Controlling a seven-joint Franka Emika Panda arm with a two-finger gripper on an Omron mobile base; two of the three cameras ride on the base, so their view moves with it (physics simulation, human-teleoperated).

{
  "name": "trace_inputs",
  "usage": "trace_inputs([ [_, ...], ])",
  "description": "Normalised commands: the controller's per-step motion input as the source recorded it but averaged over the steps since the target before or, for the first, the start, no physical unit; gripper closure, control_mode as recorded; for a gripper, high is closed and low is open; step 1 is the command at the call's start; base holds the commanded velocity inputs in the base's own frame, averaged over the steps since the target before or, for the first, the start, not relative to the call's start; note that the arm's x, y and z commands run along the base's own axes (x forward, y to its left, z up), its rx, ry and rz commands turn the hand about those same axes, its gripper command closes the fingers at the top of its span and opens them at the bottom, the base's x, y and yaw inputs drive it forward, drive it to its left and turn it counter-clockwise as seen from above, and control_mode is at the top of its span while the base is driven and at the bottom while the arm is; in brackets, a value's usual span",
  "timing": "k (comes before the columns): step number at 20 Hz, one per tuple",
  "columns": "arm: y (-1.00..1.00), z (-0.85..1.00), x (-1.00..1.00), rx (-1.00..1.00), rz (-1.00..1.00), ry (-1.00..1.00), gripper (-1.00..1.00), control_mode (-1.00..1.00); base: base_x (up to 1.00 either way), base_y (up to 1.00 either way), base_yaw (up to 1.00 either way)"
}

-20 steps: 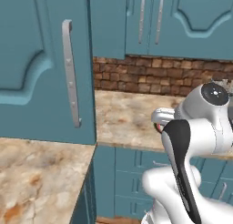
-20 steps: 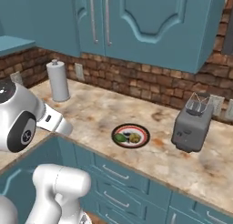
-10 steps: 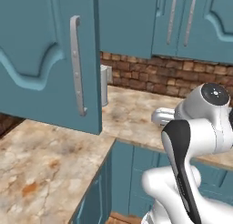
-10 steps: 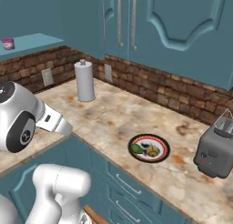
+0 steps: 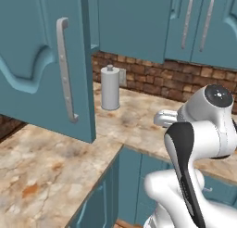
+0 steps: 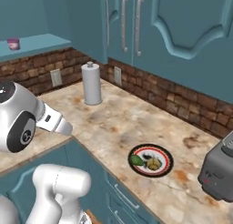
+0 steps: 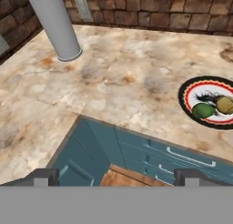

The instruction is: Pick the avocado and bread from the counter and place them on the plate. Then pick the jam from the cabinet and place it next to the plate. Lastly close the cabinet door.

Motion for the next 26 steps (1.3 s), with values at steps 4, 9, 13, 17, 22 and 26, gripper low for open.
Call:
trace_inputs([
  [4,0.0,0.0,0.0,0.0,0.0,0.0,-1.0,1.0,0.57,-0.03,0.39],
  [9,0.0,0.0,0.0,0.0,0.0,0.0,-1.0,1.0,0.55,-0.04,0.41],
  [13,0.0,0.0,0.0,0.0,0.0,0.0,-1.0,1.0,0.79,-0.07,0.34],
  [17,0.0,0.0,0.0,0.0,0.0,0.0,-1.0,1.0,1.0,-0.01,0.16],
  [22,0.0,0.0,0.0,0.0,0.0,0.0,-1.0,1.0,1.0,-0.02,0.06],
  [26,0.0,0.0,0.0,0.0,0.0,0.0,-1.0,1.0,1.0,-0.03,0.06],
])
